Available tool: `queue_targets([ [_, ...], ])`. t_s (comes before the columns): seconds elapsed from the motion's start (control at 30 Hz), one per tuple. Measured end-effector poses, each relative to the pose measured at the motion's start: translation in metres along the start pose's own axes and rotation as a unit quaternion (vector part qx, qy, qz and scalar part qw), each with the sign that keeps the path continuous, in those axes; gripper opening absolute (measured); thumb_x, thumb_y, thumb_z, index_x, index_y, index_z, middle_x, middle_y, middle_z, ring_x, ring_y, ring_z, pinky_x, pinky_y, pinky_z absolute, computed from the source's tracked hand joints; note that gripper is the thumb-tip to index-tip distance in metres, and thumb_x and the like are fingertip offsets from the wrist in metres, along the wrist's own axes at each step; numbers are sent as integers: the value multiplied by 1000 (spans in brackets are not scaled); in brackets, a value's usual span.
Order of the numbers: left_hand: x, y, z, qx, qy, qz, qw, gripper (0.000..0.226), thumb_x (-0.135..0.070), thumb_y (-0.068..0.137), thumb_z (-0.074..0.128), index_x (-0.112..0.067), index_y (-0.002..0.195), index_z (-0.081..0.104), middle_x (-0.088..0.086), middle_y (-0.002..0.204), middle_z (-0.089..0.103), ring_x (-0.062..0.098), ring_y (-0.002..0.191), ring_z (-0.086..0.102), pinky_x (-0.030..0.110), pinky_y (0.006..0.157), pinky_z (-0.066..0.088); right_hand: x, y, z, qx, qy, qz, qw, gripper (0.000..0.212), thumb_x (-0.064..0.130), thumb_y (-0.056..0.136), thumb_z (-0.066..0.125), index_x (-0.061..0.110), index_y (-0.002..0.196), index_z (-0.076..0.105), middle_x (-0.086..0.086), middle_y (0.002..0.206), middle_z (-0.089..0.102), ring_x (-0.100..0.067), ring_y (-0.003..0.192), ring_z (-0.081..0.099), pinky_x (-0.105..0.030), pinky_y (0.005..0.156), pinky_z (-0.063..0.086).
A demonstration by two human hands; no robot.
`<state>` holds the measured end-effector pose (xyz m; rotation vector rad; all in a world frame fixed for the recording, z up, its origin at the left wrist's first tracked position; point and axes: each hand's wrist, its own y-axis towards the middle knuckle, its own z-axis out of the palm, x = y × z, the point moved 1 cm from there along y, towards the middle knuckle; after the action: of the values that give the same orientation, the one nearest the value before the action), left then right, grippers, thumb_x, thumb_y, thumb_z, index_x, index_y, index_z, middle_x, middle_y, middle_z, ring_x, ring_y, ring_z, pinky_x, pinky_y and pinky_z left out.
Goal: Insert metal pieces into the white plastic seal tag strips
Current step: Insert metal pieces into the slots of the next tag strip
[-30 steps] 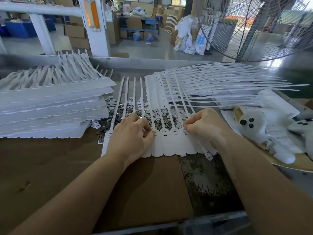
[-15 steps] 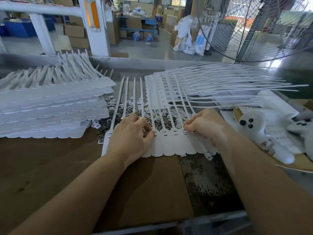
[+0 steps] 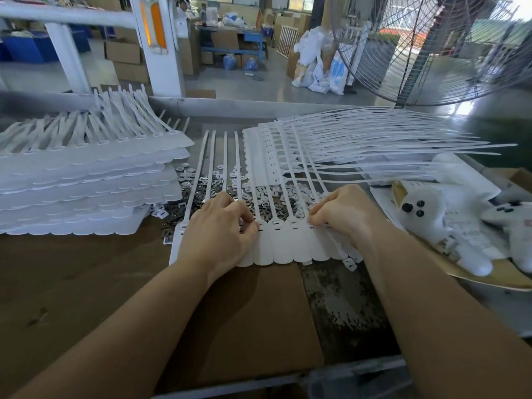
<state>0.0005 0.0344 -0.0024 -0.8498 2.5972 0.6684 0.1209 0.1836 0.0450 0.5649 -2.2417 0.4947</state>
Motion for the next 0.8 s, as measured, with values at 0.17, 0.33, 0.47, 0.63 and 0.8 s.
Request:
queue_targets([
  [0.17, -1, 0, -1, 6, 3, -1, 1000, 23, -44, 89, 53, -26, 99, 61, -10, 94, 40, 14, 107, 44, 29, 90, 33, -1, 1, 2, -4, 9, 8, 1000, 9, 1, 71, 74, 9, 69, 71, -2, 81, 68, -16, 72, 62, -29, 68, 53],
  [0.33, -2, 0, -2, 9, 4, -4, 1000, 23, -43, 89, 52, -25, 100, 61, -9, 94, 40, 16, 107, 45, 30, 91, 34, -10, -4, -2, 17, 46, -30, 998, 10, 10, 77, 74, 18, 71, 72, 8, 77, 64, -5, 72, 58, -17, 53, 40],
  [0.47, -2, 0, -3, 11, 4, -6, 1000, 24, -43, 89, 52, -25, 101, 61, -8, 96, 41, 16, 108, 45, 30, 91, 34, -21, -8, -6, 25, 68, -85, 994, 13, 11, 86, 64, 19, 86, 74, 7, 80, 67, -2, 70, 58, -11, 56, 43],
  [0.63, -2, -1, -3, 13, 6, -5, 1000, 23, -43, 90, 51, -25, 102, 60, -8, 97, 41, 15, 108, 44, 28, 90, 32, -29, -2, -16, -102, 59, -133, 984, 17, 6, 87, 61, 16, 91, 74, 8, 77, 67, 7, 60, 57, -5, 55, 43],
  [0.8, -3, 0, -3, 17, 3, -8, 1000, 24, -44, 89, 51, -26, 101, 61, -8, 98, 42, 16, 109, 44, 30, 92, 33, -36, 10, -21, -144, -152, -123, 970, 24, 5, 90, 54, 15, 104, 70, -3, 111, 67, -18, 99, 61, -29, 88, 48],
])
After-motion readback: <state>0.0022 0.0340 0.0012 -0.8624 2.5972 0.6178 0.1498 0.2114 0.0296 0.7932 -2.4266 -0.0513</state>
